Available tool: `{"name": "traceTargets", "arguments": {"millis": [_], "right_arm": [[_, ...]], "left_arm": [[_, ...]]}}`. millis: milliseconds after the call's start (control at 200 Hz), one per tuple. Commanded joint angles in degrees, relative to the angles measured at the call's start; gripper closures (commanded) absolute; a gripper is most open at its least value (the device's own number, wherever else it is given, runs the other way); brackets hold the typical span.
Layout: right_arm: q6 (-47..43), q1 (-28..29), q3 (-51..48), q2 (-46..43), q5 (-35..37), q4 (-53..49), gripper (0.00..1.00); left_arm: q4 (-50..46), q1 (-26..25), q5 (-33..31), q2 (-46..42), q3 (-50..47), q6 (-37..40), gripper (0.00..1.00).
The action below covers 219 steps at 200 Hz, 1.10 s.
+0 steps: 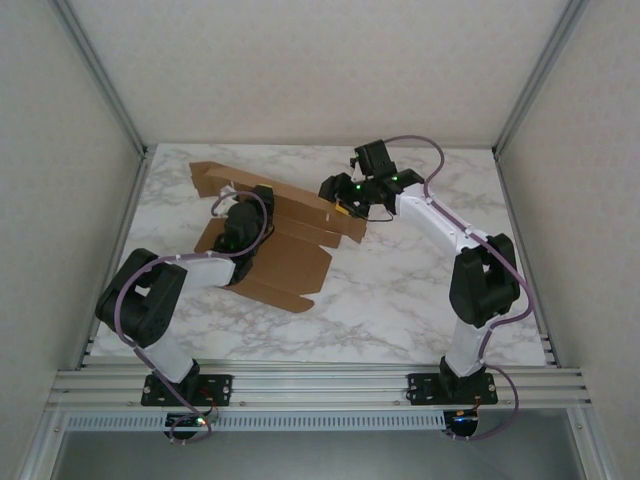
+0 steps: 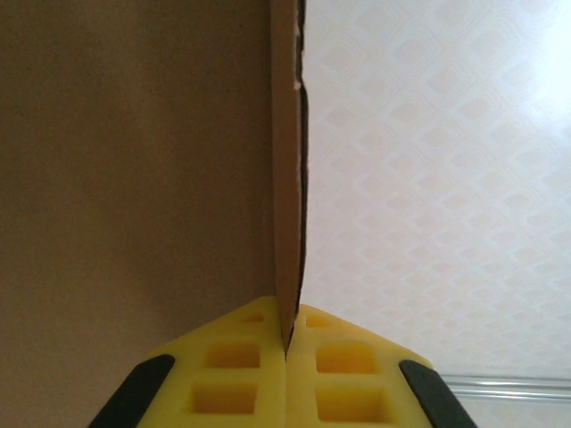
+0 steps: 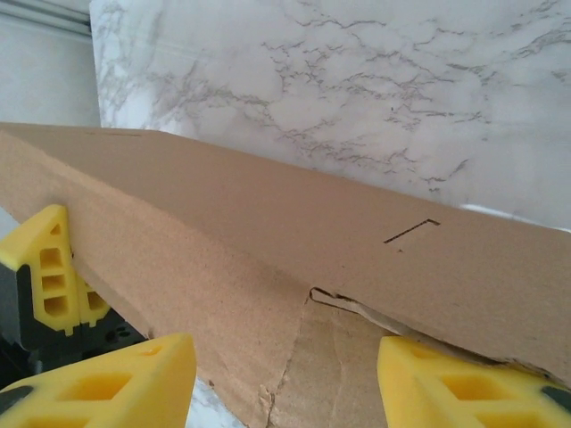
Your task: Fold the paper box
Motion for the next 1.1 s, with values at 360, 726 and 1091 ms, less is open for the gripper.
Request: {"name": "traceTargets", "arguments": {"millis": [360,726,1091], "right_arm": [[7.8,-0.4,4.9,5.3,-7.5,5.3,0.43],[12.5,-0.4,0.6,3.5,-9.2,9.3,0.45],[18.8,-0.7,-0.9,5.8,-12.2,20.7,0.66]], "left_arm": [[4.2,-0.4,0.0,1.8,-0.8,-8.1,1.0],[3.9,-0.3,0.3,2.1,-0.6,-8.3,1.0],[2.9,-0.5,1.0,1.7,-0.5,-8.7,1.0]]}}
